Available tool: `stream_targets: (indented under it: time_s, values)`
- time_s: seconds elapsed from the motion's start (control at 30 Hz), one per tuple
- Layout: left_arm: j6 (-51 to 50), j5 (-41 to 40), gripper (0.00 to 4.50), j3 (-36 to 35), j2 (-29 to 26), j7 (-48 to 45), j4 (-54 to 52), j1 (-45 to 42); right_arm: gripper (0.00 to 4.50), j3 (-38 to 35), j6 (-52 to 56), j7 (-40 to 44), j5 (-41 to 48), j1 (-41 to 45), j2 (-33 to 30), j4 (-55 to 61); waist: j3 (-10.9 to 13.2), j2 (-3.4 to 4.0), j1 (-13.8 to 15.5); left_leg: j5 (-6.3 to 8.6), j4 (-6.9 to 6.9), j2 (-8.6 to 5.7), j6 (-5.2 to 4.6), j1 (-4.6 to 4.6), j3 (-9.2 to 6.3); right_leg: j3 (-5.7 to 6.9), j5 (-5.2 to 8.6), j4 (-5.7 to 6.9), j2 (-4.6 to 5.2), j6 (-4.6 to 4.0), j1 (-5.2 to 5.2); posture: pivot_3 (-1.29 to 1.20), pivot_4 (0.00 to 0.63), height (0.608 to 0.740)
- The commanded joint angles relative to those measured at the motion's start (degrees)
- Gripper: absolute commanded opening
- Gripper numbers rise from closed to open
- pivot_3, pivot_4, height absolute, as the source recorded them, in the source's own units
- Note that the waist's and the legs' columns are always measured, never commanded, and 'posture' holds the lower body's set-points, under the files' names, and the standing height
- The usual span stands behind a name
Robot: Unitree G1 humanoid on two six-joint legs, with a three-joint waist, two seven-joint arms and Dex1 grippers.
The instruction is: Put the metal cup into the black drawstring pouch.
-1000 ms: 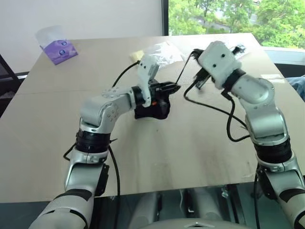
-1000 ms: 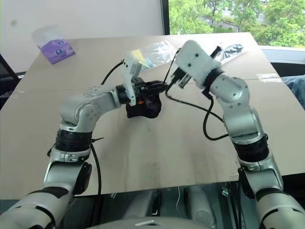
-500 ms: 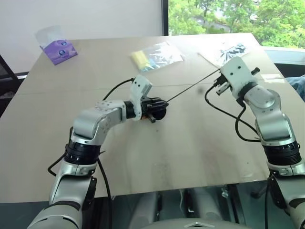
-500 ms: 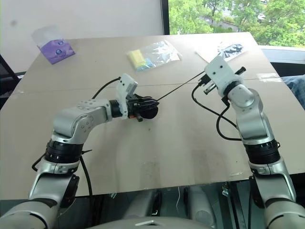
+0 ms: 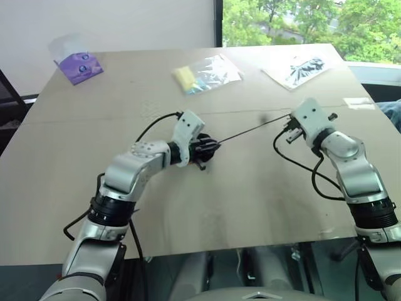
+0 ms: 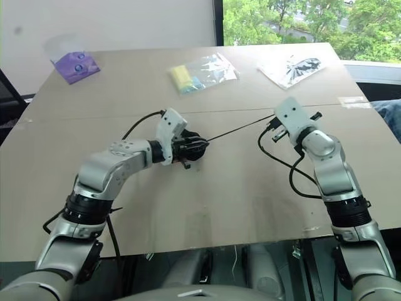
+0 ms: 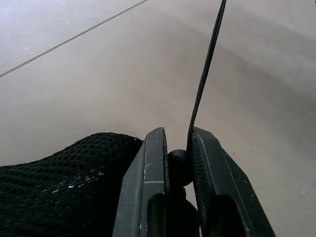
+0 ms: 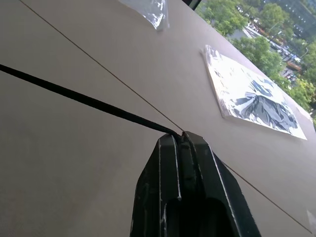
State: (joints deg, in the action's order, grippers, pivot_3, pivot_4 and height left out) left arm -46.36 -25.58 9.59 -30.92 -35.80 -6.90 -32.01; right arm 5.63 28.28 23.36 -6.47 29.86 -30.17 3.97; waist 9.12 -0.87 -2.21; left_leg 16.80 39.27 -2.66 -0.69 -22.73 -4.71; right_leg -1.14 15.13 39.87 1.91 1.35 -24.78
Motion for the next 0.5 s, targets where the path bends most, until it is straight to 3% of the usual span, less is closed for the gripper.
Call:
stream_targets:
  time_s: [0.03,0.07,0.13,0.17,0.27,0.37,0.47,0.5]
  values:
    - [1.28,4.84,0.13,-0.15,-3.44,0.97,-0.15,3.26,0.00,-6.14,-1.21,-5.07,-1.83,0.61,-2.26,-2.66,0.00,0.00,-0.05,0.00,-0.02,0.01,0.00,0.01,0.00,0.00,0.00,0.00,-0.01,0.00,0.00,0.00,0.150,0.740]
    - [1.41,5.06,0.13,-0.11,-2.97,1.41,0.04,3.25,0.00,-5.25,-2.09,-4.57,-1.42,0.49,-1.41,-2.52,0.00,0.00,0.01,0.00,-0.02,0.01,0.00,0.02,0.01,-0.01,0.00,0.00,-0.01,0.00,0.00,0.00,0.150,0.740]
    - [0.98,4.23,1.16,-0.88,-1.49,1.96,0.49,2.63,0.00,-2.82,-2.54,-2.30,-0.37,-0.37,0.01,-1.55,0.00,0.00,0.05,0.00,-0.01,0.01,0.00,0.02,0.01,-0.01,0.00,-0.01,0.00,0.00,0.01,0.00,0.150,0.740]
    - [1.20,3.71,1.46,-1.46,-0.87,2.03,0.27,2.42,0.00,-2.16,-2.68,-1.25,0.42,-0.96,0.70,-1.07,-0.01,0.01,0.09,0.00,0.00,0.00,0.00,0.02,0.01,-0.01,0.00,0.00,0.00,0.00,0.01,0.00,0.150,0.740]
    - [2.26,2.65,2.69,-4.01,-0.02,2.28,-2.20,3.13,0.74,-2.23,-1.39,0.92,3.69,-3.15,2.50,0.82,-0.01,0.01,0.11,0.00,0.00,0.00,0.00,0.02,-0.01,0.01,0.00,0.00,0.00,0.00,0.02,0.00,0.150,0.740]
    - [0.88,0.04,4.12,-8.87,-0.42,2.73,-7.69,6.04,2.20,-4.16,-1.46,0.81,5.71,-6.97,3.28,5.71,0.00,0.01,0.02,0.00,-0.03,0.02,-0.01,0.01,0.01,-0.02,0.00,0.00,0.00,0.00,0.00,0.00,0.150,0.740]
    - [0.20,-1.89,4.14,-14.31,-0.06,4.69,-12.08,10.48,3.50,-7.20,0.11,1.64,9.24,-14.20,3.74,13.56,-0.01,0.02,0.24,0.01,-0.03,0.03,-0.02,-0.01,-0.01,-0.01,0.00,-0.02,0.01,0.00,0.00,0.00,0.150,0.740]
    - [1.80,-2.47,4.14,-17.04,1.70,6.51,-12.92,11.94,3.50,-7.93,0.22,2.83,10.43,-17.13,3.31,16.32,-0.01,0.02,0.36,0.02,-0.06,0.03,-0.03,0.00,-0.03,0.00,0.00,-0.04,0.01,0.00,0.00,0.00,0.150,0.740]
